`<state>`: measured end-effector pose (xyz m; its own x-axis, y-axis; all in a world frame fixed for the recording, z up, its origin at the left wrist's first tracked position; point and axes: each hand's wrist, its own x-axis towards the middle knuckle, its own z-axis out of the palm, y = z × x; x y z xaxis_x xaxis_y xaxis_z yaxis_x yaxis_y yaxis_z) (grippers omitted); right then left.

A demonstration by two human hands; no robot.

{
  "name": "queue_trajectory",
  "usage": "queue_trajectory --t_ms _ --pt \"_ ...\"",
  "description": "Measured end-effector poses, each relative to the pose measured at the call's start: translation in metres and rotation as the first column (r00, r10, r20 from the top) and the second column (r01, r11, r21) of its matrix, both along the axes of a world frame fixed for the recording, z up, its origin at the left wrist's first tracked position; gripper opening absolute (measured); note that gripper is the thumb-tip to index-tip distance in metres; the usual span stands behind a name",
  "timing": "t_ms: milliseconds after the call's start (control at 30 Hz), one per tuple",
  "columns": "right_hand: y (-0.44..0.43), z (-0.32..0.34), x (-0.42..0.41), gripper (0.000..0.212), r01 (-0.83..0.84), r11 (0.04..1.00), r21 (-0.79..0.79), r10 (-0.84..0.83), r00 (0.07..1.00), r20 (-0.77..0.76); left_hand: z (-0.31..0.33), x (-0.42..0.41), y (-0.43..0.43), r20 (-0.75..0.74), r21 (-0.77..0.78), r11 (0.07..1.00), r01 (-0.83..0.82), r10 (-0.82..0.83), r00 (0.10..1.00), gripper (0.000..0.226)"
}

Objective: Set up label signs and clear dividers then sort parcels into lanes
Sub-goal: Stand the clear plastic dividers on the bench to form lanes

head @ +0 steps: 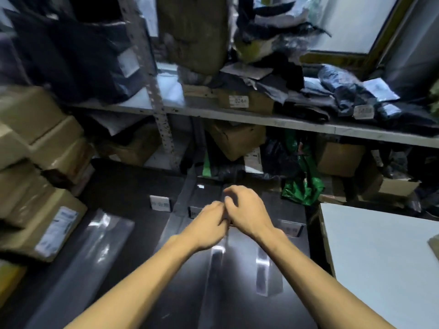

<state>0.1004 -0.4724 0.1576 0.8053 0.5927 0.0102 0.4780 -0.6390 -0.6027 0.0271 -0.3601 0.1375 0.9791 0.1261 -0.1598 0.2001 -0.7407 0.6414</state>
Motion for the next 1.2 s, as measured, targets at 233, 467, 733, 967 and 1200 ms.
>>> queue_trajectory --t_ms 233,467,733,967,1200 --pt "0.092 0.034 -0.144 0.027 -0.307 0.951 0.029 0.302 0.947 0.106 0.03 -0.182 0.091 0.078 0.084 0.971 -0.223 0.217 0.973 0.033" --pt "0.161 0.047 -0.264 0.036 -0.418 0.907 -0.06 0.42 0.907 0.023 0.044 -0.349 0.169 0.03 0.072 0.881 -0.467 0.466 0.884 0.034" --pt "0.238 -0.003 -0.28 0.041 -0.379 0.907 -0.185 0.361 0.924 -0.122 0.003 -0.375 0.25 0.003 0.067 0.867 -0.493 0.494 0.869 0.032" --pt "0.286 -0.125 -0.255 0.057 -0.097 0.943 -0.319 -0.069 0.879 -0.471 -0.099 -0.32 0.318 -0.165 0.143 0.914 -0.379 0.399 0.902 0.04" --pt "0.319 -0.193 -0.272 0.071 0.202 0.874 -0.443 -0.427 0.755 -0.498 -0.159 -0.293 0.335 -0.244 0.158 0.944 -0.29 0.322 0.915 0.043"
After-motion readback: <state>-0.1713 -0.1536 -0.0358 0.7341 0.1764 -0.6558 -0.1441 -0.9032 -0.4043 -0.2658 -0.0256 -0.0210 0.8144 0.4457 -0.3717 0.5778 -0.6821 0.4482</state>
